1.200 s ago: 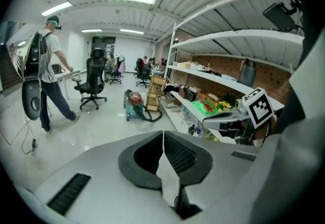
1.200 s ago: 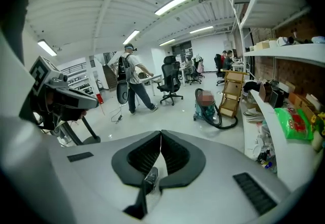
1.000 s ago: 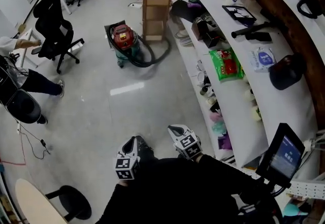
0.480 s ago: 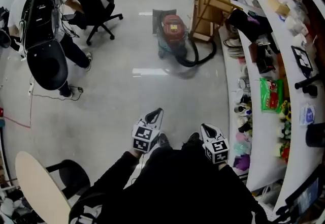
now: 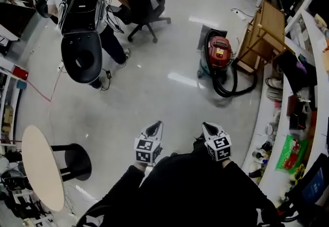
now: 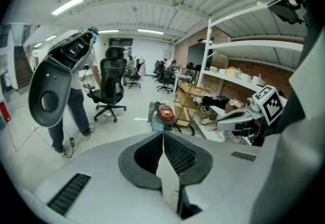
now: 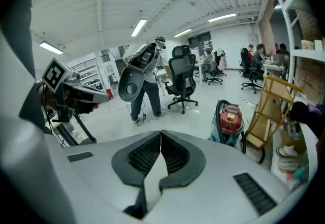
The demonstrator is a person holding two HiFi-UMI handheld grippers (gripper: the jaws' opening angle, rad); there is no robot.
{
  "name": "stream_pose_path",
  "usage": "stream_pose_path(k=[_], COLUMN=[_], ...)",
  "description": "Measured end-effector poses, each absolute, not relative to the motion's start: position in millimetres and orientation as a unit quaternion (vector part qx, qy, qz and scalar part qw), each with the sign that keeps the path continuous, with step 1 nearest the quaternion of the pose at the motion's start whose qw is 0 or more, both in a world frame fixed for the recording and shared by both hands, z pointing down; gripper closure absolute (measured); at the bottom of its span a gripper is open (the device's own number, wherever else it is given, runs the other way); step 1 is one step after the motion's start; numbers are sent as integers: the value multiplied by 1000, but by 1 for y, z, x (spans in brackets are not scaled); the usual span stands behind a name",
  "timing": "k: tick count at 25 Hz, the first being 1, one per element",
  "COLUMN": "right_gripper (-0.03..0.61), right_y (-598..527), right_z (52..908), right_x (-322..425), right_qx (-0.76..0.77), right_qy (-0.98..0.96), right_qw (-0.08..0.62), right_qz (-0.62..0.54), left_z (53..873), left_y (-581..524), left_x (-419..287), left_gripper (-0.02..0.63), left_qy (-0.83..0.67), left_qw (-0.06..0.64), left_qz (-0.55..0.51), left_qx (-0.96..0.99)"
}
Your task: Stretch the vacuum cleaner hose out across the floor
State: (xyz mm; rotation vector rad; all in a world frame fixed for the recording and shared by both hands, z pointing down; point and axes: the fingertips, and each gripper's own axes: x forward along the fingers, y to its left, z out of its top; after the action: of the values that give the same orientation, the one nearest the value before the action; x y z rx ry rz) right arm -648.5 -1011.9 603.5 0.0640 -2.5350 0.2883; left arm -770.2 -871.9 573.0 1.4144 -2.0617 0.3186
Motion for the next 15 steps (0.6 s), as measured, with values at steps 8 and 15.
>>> stream_pose_path(k=[8, 15], right_gripper=[565, 565], right_y=[-1166, -1247], right_z=[587, 616], right_x=[-703, -694], right_qx=[6, 52], right_qy=[-958, -942], right_qw=[267, 289], right_qz=[107, 162], left_z=[542, 557], left_y=[-1020, -1122], left_x=[-788, -817], left_gripper=[591, 591], left_qy=[-797, -760], left_qw=[290, 297], left_qz=[109, 145], left_qx=[518, 559])
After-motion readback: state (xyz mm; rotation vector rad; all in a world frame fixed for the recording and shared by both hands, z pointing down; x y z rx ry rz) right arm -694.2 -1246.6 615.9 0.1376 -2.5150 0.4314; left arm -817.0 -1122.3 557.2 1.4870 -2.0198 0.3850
